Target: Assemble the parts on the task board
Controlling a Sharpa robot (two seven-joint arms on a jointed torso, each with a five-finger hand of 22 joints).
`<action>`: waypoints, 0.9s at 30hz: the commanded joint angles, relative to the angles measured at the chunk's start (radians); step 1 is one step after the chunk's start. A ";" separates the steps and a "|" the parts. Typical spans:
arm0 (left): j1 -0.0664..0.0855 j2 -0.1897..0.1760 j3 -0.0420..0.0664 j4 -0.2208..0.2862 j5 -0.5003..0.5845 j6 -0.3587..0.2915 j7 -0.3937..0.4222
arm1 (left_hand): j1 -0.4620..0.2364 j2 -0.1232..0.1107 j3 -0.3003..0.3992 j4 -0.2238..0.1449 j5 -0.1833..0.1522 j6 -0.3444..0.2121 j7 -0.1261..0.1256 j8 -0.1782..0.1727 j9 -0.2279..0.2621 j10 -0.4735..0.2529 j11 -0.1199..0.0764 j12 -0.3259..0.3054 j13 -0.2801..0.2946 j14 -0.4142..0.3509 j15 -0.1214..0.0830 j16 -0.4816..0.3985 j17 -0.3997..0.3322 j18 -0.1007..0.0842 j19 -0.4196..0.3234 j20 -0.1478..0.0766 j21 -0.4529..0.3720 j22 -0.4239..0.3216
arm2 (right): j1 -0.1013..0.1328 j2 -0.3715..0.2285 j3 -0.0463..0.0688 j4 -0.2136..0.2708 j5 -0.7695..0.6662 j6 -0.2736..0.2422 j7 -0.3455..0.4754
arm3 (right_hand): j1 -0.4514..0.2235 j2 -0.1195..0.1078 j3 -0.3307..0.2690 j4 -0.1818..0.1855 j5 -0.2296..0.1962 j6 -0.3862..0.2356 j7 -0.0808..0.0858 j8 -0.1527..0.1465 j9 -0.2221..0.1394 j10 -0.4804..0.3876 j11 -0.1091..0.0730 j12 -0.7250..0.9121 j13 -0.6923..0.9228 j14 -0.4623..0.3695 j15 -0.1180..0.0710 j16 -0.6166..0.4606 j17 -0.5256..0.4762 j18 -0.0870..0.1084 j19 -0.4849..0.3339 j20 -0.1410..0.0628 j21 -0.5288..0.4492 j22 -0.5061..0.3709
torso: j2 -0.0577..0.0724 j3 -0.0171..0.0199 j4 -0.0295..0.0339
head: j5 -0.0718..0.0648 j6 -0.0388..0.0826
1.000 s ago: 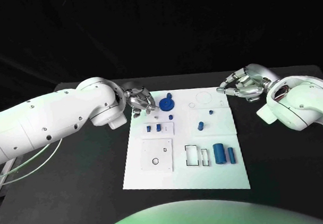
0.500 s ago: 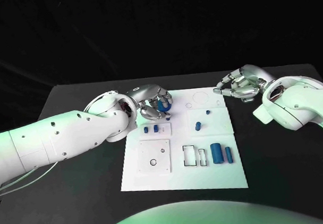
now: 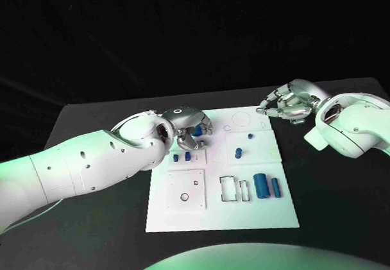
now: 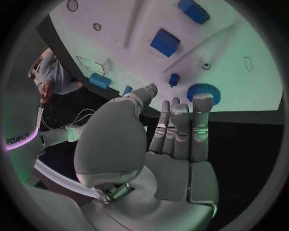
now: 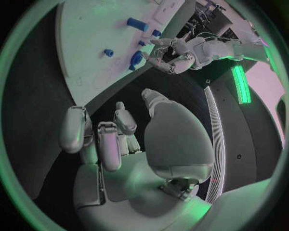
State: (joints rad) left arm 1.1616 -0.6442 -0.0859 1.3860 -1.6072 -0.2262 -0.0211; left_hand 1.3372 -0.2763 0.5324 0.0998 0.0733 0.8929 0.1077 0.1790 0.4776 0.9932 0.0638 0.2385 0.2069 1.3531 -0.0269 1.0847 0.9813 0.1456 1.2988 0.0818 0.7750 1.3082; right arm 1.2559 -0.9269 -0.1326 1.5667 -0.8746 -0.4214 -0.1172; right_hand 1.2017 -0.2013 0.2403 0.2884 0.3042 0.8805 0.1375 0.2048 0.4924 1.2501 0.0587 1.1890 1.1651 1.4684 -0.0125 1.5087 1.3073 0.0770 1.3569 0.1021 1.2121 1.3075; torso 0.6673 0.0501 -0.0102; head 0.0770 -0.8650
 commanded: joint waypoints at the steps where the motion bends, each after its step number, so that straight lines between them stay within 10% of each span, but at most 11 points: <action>1: 0.000 0.008 0.000 -0.010 -0.075 0.079 -0.031 | 0.014 0.002 0.013 0.000 0.000 0.015 0.003 -0.004 -0.008 0.011 0.001 -0.015 -0.012 0.013 0.000 0.028 0.017 -0.023 0.014 0.000 0.034 0.035 | -0.001 0.002 0.000 0.001 -0.016 -0.003 0.011 | 0.005 0.006 -0.006 -0.002 0.004 -0.009 0.001 0.003 0.002 -0.011 0.001 -0.011 -0.011 0.051 0.006 -0.006 0.121 0.009 -0.005 0.001 -0.008 0.099 | -0.001 -0.0002 0.0004 | -0.001 -0.002; 27: 0.000 0.042 0.000 -0.044 -0.099 0.140 -0.052 | 0.029 0.020 0.117 -0.023 -0.015 0.117 0.024 0.000 -0.051 0.112 0.016 -0.118 -0.085 0.022 0.025 0.087 0.009 -0.029 0.009 0.018 0.071 0.099 | -0.001 0.003 0.000 0.002 -0.018 -0.005 0.010 | 0.006 0.007 -0.006 -0.002 0.005 -0.008 0.001 0.005 0.003 -0.027 0.001 -0.035 -0.035 0.050 0.006 -0.007 0.119 0.009 -0.007 0.001 -0.012 0.098 | -0.001 -0.0009 0.0021 | -0.008 -0.008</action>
State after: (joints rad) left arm 1.1629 -0.6052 -0.0848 1.3425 -1.6962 -0.1162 -0.0688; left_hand 1.3608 -0.2607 0.6446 0.0772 0.0616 1.0046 0.1302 0.1790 0.4272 1.1004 0.0794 0.1238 0.1226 1.3758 -0.0067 1.1694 0.9908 0.1310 1.3081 0.0895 0.8432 1.3080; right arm 1.2558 -0.9243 -0.1325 1.5682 -0.8808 -0.4271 -0.1154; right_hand 1.2017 -0.2014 0.2403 0.2884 0.3042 0.8805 0.1375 0.2048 0.4941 1.2271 0.0607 1.1554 1.1290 1.4684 -0.0126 1.5048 1.3081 0.0770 1.3570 0.1021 1.2062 1.3074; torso 0.6661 0.0496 -0.0077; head 0.0686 -0.8725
